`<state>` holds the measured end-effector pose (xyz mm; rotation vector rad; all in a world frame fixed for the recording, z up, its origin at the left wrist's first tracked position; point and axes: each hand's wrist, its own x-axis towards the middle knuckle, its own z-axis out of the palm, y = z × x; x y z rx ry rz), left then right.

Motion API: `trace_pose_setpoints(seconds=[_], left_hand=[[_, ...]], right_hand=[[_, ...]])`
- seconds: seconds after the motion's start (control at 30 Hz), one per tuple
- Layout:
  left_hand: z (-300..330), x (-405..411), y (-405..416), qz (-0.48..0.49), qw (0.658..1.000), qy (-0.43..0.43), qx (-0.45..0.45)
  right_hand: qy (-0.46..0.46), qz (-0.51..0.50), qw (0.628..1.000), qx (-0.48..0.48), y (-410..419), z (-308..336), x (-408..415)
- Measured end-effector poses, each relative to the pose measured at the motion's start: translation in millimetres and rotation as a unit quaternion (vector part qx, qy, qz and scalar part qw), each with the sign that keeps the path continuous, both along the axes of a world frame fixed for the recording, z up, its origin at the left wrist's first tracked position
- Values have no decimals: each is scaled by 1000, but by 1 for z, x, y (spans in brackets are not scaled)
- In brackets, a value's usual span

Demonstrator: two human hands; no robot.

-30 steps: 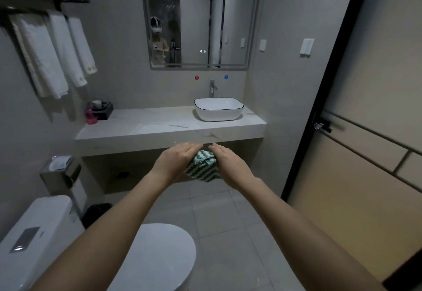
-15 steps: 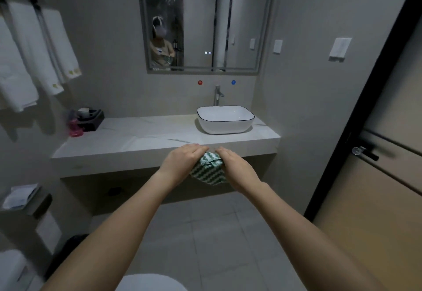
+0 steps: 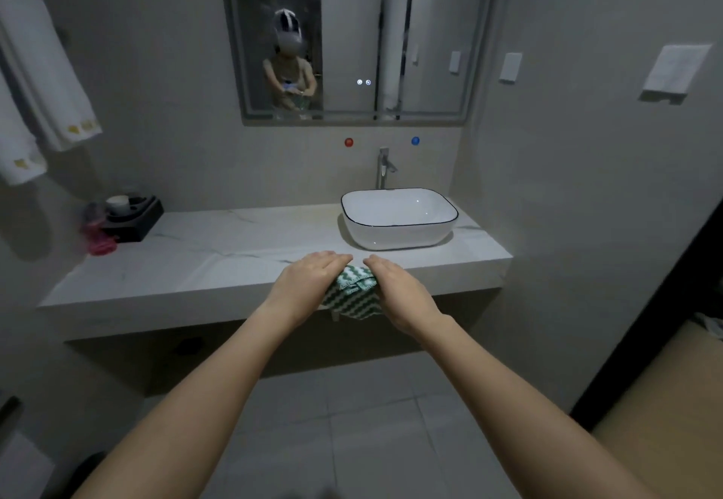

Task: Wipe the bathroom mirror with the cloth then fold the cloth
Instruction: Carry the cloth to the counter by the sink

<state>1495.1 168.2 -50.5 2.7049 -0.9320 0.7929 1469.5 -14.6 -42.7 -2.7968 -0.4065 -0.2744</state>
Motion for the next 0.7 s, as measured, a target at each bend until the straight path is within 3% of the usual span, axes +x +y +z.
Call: trace_pose_setpoints(seconds=[0.43,0.7], left_hand=[[5,189,-46,119,991,32,-44],[-19,267,0,181,978,102,-25]], right_hand=[[-17,93,995,5,-42,4,240],[51,166,985,9,7,-28,338]])
